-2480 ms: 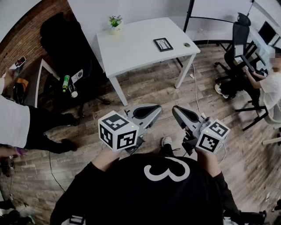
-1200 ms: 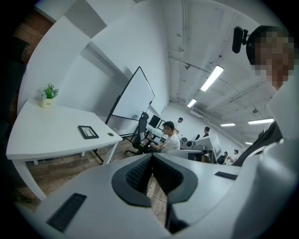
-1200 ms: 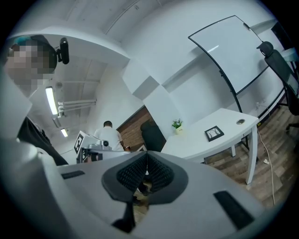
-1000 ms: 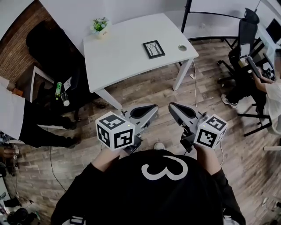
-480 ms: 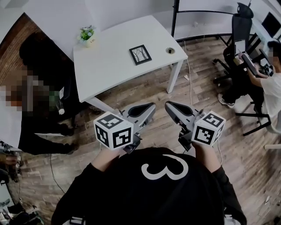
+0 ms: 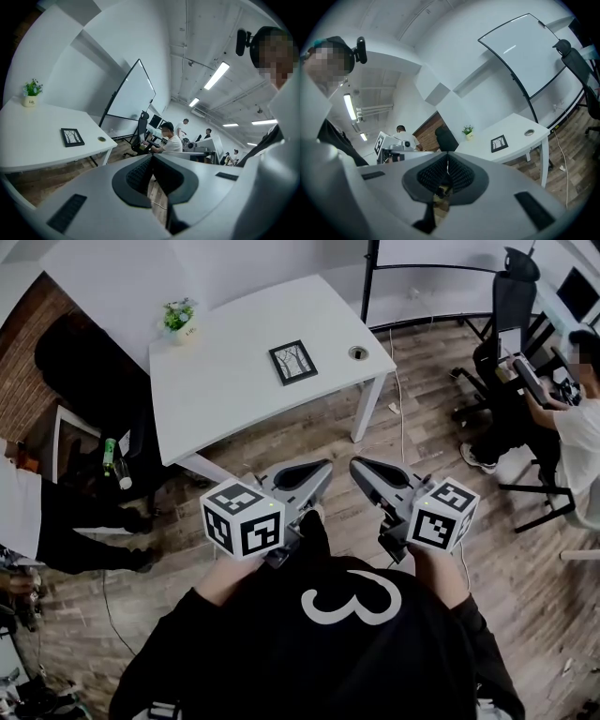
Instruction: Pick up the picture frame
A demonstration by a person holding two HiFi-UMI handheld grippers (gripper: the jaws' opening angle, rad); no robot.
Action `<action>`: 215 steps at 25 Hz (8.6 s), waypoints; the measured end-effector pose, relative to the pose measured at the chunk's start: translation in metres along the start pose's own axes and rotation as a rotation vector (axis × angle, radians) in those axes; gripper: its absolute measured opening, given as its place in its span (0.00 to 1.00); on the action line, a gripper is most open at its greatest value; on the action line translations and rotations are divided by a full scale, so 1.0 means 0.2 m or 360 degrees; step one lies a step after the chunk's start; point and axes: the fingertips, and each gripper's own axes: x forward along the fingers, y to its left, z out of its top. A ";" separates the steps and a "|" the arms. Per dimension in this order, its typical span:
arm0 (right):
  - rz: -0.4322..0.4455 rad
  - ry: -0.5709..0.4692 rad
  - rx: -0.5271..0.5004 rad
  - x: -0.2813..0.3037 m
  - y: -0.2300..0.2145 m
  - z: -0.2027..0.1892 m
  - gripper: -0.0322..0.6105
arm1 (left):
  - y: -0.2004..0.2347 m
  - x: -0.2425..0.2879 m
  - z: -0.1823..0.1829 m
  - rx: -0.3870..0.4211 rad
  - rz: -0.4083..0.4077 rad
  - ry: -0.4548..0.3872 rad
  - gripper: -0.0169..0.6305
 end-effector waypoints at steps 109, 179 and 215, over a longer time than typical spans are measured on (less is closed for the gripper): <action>-0.0110 0.0961 0.0191 1.64 -1.87 -0.04 0.24 | 2.32 0.69 0.08 -0.0814 0.0823 0.0266 0.22; -0.0263 0.0939 -0.0170 1.54 -1.73 0.14 0.20 | 2.15 0.66 0.28 -0.0591 0.0952 0.0160 0.18; -0.0029 0.0405 -0.0457 1.22 -0.84 0.57 0.20 | 1.35 0.04 0.68 -0.0242 0.0957 -0.0276 0.16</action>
